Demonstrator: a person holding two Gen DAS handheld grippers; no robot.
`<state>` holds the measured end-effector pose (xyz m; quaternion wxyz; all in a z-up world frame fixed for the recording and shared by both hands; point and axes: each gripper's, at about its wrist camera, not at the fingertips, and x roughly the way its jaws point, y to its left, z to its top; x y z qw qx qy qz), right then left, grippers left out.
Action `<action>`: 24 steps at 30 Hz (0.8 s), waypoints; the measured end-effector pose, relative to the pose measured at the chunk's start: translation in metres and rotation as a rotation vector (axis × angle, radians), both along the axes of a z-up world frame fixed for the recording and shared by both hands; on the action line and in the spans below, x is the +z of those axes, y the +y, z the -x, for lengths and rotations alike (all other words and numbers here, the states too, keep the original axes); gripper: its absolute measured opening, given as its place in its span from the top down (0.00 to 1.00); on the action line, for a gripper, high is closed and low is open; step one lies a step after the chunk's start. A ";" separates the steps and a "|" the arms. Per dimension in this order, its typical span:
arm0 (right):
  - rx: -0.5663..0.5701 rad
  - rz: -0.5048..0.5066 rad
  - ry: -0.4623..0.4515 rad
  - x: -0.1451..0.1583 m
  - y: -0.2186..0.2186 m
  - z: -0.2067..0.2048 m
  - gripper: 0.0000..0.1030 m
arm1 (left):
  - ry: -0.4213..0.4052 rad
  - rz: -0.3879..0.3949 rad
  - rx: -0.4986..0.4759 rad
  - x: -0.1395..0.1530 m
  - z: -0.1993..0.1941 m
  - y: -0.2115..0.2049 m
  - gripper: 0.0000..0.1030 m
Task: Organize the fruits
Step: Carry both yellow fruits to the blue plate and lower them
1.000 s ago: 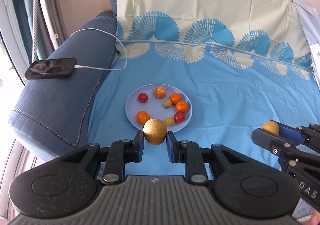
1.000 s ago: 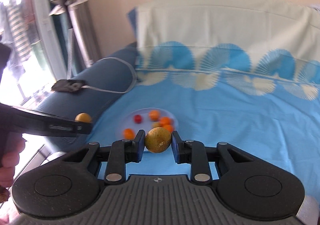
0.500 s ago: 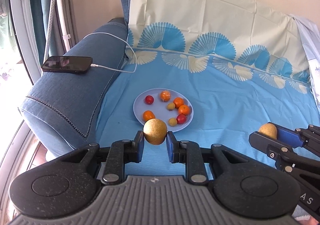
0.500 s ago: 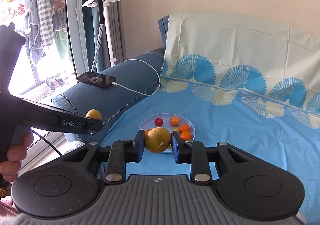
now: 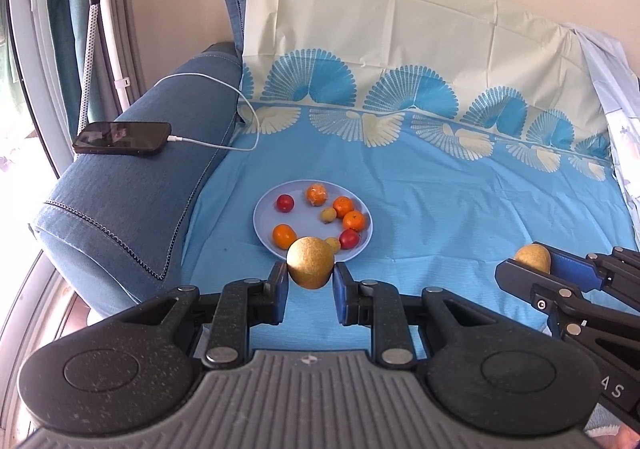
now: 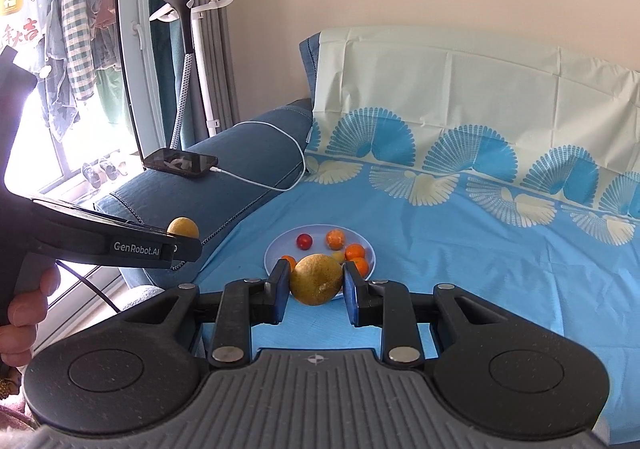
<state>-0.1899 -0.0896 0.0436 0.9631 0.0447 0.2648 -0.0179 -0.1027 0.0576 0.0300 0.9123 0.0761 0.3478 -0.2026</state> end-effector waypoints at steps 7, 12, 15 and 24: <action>0.000 0.000 -0.001 0.000 0.001 0.000 0.72 | 0.004 -0.002 -0.008 -0.001 -0.001 0.000 0.75; -0.008 -0.005 0.007 -0.001 0.001 0.001 0.72 | 0.008 -0.002 -0.009 -0.002 -0.002 -0.001 0.75; -0.008 -0.007 0.012 -0.001 0.001 0.000 0.72 | 0.016 -0.001 -0.008 -0.004 -0.005 -0.001 0.75; -0.007 -0.010 0.036 -0.005 0.000 -0.007 0.72 | 0.040 -0.002 -0.005 -0.010 -0.010 -0.002 0.75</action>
